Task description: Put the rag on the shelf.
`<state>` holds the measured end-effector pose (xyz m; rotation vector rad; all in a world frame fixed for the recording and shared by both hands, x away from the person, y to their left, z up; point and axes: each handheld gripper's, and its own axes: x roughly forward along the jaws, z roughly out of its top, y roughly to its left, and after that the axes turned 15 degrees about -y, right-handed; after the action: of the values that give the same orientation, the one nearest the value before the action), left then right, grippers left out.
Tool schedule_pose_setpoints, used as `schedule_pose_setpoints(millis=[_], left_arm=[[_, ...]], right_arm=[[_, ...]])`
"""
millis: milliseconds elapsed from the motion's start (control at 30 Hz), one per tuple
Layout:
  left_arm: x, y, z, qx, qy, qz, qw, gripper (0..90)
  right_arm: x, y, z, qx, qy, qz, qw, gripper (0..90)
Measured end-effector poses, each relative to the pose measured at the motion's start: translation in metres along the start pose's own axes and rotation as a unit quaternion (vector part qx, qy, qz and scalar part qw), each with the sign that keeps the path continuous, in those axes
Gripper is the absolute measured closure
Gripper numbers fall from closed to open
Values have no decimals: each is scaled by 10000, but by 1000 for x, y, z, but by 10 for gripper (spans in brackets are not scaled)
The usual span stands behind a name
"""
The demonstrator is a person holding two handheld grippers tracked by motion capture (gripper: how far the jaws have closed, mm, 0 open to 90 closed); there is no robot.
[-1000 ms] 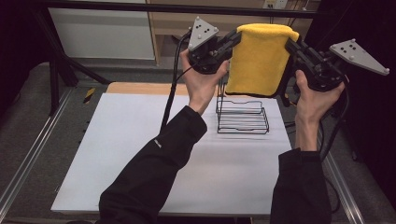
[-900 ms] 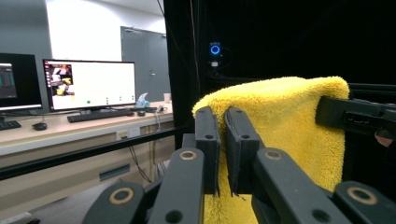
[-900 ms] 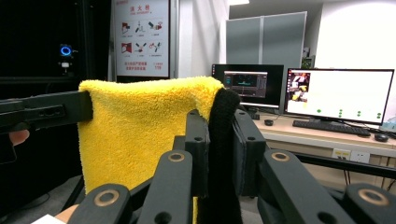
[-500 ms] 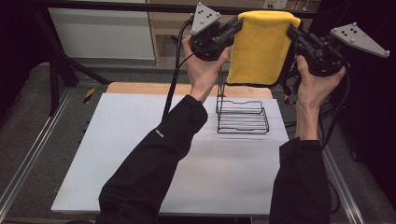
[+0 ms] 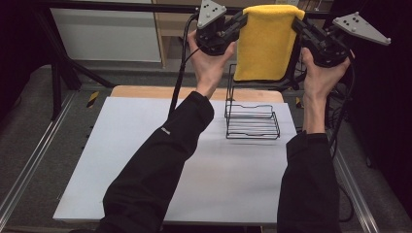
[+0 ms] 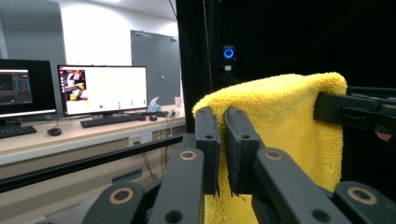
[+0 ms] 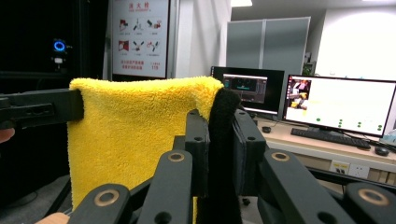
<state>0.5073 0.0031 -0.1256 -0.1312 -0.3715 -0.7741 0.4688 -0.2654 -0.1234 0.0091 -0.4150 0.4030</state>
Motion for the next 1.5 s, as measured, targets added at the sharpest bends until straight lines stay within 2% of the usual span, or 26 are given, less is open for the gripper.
schedule_pose_setpoints(millis=[100, 400, 567, 800, 1000, 1333, 1500], left_arm=[[1, 2, -5, 115, 29, 19, 9999, 846], [1, 11, -24, 132, 189, 15, 9997, 846], [-3, 12, -37, 99, 308, -52, 9995, 846], [-7, 8, -51, 113, 402, -133, 9990, 846], [-13, 7, -62, 227, 540, -153, 9982, 846], [-23, 10, -82, 235, 761, -178, 9967, 846], [-23, 6, -85, 212, 769, -249, 9965, 846]], right_arm=[[5, -3, -6, -1, 40, 24, 10000, 792], [15, -13, -30, 83, 199, 184, 9996, 792], [12, -15, -44, 77, 304, 214, 9993, 792], [4, -17, -55, 40, 452, 218, 9987, 793], [-4, -16, -67, 53, 580, 232, 9980, 793], [-11, -14, -91, 134, 859, 330, 9957, 792], [-15, -17, -94, 213, 920, 333, 9950, 791]])
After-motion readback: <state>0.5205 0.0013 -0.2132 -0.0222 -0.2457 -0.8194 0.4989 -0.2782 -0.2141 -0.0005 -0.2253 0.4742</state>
